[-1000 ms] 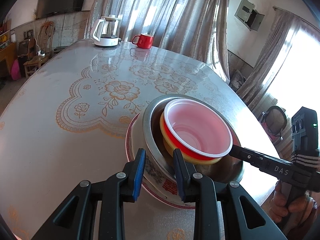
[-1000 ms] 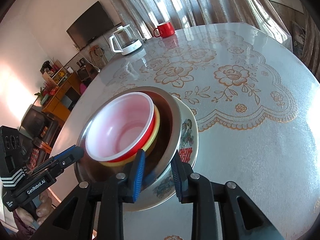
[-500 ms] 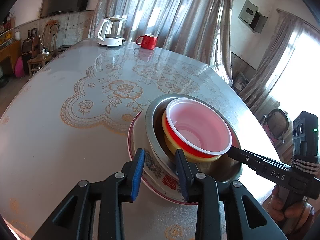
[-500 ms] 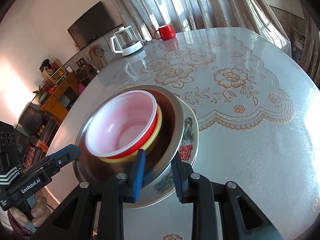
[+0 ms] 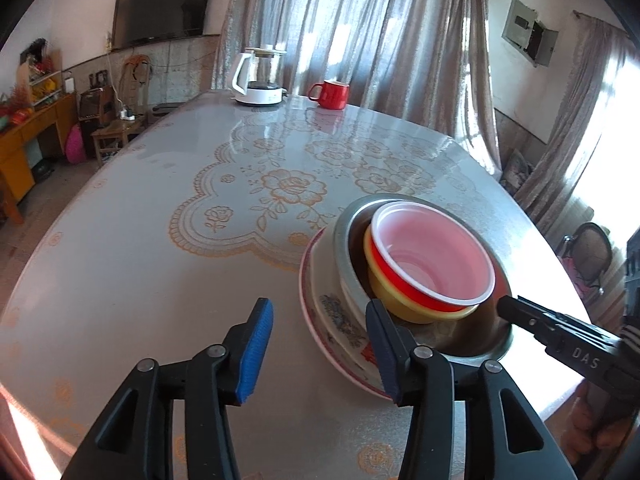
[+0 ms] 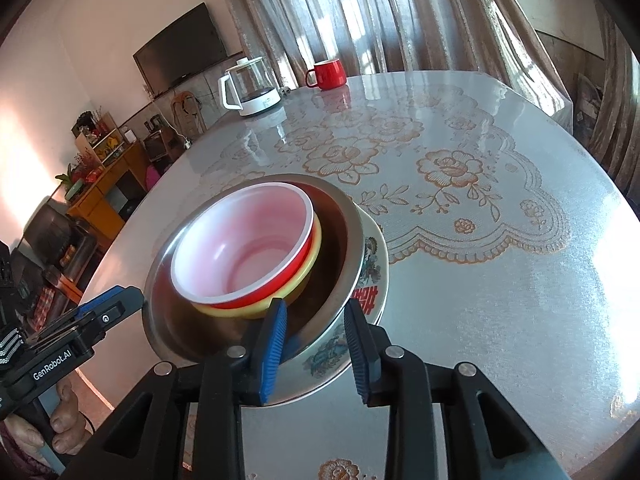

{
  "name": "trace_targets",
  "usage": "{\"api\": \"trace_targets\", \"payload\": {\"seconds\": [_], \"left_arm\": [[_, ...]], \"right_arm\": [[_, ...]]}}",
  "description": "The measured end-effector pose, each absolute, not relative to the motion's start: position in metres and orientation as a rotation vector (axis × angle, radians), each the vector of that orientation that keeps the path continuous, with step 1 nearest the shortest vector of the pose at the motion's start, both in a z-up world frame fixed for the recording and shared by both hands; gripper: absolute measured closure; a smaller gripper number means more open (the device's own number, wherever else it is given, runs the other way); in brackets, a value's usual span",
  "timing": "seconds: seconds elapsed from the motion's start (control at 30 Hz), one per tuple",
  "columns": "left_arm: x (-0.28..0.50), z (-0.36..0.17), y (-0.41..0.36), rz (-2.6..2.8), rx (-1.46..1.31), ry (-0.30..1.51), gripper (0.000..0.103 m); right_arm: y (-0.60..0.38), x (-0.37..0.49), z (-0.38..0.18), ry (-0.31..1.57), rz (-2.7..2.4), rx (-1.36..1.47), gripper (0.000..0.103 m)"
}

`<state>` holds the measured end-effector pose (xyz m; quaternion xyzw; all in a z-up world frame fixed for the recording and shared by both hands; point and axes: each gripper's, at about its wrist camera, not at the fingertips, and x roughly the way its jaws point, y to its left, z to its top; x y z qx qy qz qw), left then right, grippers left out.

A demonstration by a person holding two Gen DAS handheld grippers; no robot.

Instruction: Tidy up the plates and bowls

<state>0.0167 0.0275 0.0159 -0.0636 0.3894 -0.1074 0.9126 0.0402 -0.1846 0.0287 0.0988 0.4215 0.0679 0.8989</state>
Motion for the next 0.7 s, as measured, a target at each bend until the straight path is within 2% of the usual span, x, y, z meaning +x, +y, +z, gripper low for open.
{"api": "trace_targets", "payload": {"seconds": [0.2, 0.47, 0.7], "left_arm": [[0.013, 0.015, 0.03, -0.177, -0.12, 0.794, 0.039], [0.004, 0.02, 0.026, -0.145, -0.093, 0.746, 0.015], [0.001, 0.022, 0.025, -0.13, -0.086, 0.733, 0.006]], "right_arm": [[-0.184, 0.033, 0.038, 0.828, 0.083, 0.173, 0.071], [-0.178, 0.02, 0.056, 0.734, 0.02, 0.137, 0.071], [-0.166, 0.019, 0.054, 0.727, 0.011, 0.128, 0.069]]}}
